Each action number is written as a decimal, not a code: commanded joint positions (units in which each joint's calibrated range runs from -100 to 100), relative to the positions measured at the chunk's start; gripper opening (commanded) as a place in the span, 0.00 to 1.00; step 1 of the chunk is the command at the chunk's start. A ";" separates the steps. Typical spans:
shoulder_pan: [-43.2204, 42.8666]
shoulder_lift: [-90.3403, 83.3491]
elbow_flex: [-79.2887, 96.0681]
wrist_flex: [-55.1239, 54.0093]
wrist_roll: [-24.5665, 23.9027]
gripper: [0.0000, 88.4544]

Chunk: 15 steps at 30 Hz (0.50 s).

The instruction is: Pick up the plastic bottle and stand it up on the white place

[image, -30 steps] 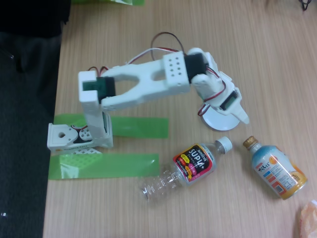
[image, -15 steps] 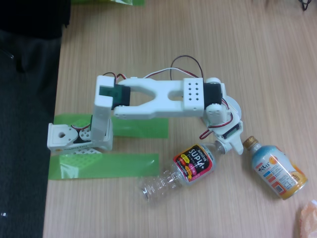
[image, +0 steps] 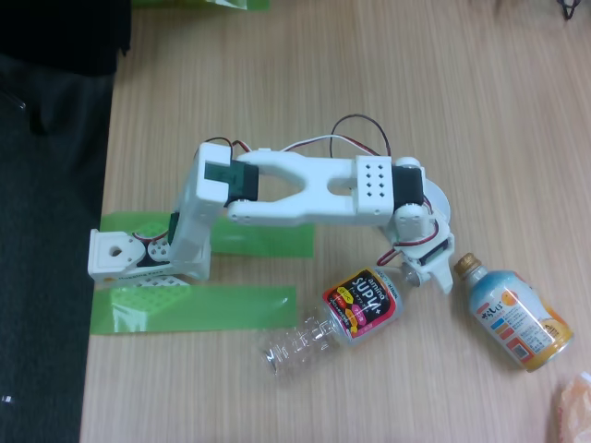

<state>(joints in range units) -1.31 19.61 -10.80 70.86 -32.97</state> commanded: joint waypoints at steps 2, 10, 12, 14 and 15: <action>0.20 0.59 -0.92 -2.10 -0.02 0.32; -0.25 3.78 -0.56 -2.19 -0.18 0.32; -0.25 4.37 -0.65 -2.27 -0.18 0.32; -0.25 4.96 -0.92 -2.27 -0.18 0.32; -0.17 5.21 -1.02 -2.27 -0.12 0.32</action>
<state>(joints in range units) -1.31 24.92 -10.80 69.16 -32.97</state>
